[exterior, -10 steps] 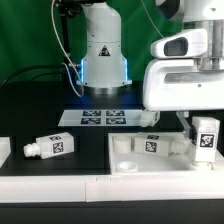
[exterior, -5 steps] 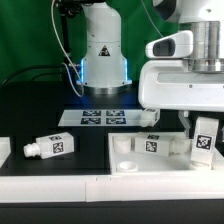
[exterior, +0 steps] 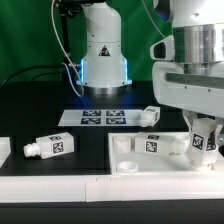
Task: Assemble one leg
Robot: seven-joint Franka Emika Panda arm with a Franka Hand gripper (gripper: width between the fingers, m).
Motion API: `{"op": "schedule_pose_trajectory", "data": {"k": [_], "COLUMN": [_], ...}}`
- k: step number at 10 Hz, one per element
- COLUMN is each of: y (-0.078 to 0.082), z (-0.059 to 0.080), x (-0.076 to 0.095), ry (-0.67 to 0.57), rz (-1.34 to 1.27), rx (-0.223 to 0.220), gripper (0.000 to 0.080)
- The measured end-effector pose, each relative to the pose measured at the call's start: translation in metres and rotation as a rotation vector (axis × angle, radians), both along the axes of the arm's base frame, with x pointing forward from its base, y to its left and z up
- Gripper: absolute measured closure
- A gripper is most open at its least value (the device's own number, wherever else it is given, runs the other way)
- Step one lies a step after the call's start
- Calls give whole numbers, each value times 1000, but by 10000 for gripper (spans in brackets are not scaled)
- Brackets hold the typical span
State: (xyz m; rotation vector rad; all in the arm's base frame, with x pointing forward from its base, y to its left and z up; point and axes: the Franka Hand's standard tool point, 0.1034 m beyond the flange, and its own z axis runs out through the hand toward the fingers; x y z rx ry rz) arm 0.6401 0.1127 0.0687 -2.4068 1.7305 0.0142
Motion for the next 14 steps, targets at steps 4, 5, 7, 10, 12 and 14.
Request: {"op": "schedule_pose_trajectory", "data": {"k": [4,5,7,10,12,14], "y": [2,3,5,3,-1,-2], "z": [-1,-2,3,1,4,6], "x": [-1,-3,-3,-6,-3,0], "ry": [-9,-44,-88,-102,-112,-116], "rz": [51,234,565,734,1076,1209], "rx": [-5,-32,-84,-108,-191,-224], "gripper": [277,185,157,150,150,237]}}
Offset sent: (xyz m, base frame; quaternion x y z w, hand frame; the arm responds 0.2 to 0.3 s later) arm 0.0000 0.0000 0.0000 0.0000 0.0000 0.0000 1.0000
